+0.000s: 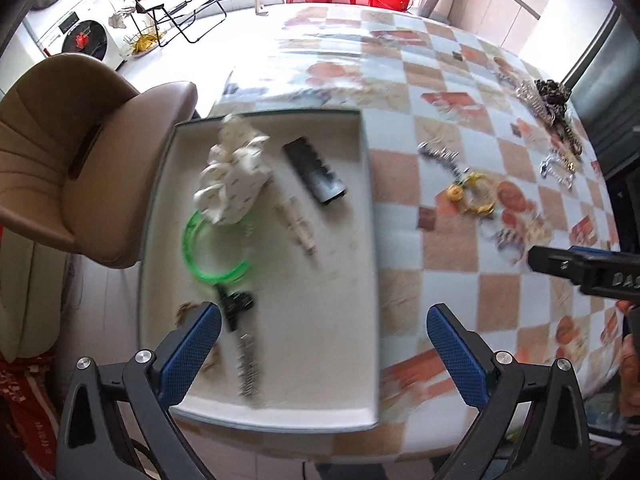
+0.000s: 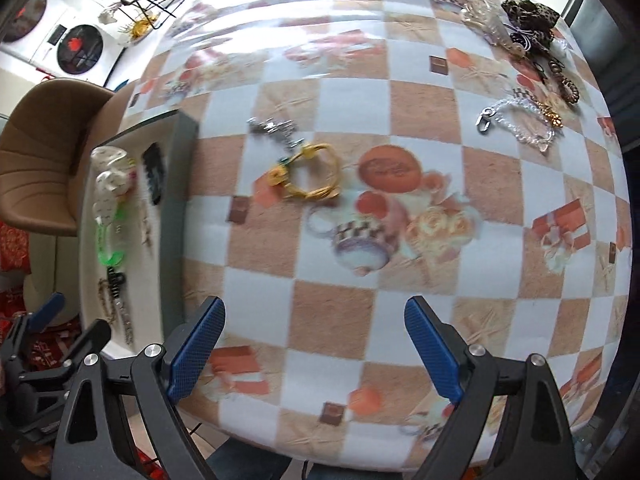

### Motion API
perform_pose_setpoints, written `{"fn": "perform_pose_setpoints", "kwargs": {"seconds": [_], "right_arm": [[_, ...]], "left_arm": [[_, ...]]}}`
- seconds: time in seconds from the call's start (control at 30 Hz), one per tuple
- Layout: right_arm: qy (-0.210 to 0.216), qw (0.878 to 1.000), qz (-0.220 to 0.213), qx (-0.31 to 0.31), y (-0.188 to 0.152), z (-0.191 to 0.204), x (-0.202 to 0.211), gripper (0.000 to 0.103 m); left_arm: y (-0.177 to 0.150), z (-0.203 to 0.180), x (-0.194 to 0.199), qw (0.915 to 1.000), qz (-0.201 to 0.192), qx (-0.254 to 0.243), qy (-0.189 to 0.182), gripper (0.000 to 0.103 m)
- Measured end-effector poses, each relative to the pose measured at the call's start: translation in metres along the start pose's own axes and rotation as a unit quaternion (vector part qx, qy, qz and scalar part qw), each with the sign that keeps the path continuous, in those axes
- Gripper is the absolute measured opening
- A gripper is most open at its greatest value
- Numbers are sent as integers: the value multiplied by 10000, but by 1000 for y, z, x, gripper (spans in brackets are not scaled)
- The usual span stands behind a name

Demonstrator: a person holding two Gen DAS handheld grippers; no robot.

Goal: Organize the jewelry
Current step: 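Move both tools back over the silver charm and yellow hair tie, then grasp the silver pearl charm with the left tool while the right tool grasps the yellow flower hair tie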

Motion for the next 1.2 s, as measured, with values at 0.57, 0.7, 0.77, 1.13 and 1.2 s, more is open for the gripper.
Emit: {"fn": "perform_pose_setpoints", "kwargs": {"seconds": [0.57,0.7,0.77,1.13,1.2], "right_arm": [[-59,9997,-126,205,65,-31,-37,76],[-66,9998,-139,158,67,-33,-48,61],[-62,9997,-159,152,67,-32,-51,57],[-453,9975,-324,429,74,-28,-57,30],[-635,9963,-346,460,74,-31,-56,16]], "left_arm": [[108,-71,-19,9993,-211,21,-313,98],[124,-80,-32,9994,-161,-85,-295,98],[129,-85,-36,9992,-162,-155,-324,98],[135,-111,-59,9981,-76,-424,-450,98],[135,-113,-62,9981,-61,-427,-442,98]]}}
Point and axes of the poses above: each gripper's, at about its wrist camera, not at the fingertips, and x roughly against the way its jaws point, z to its left, y to its top, the point moved 8 cm from there along -x, roughly the way its jaws point, and after that the axes turned 12 degrees about y, right-handed, at the moved point
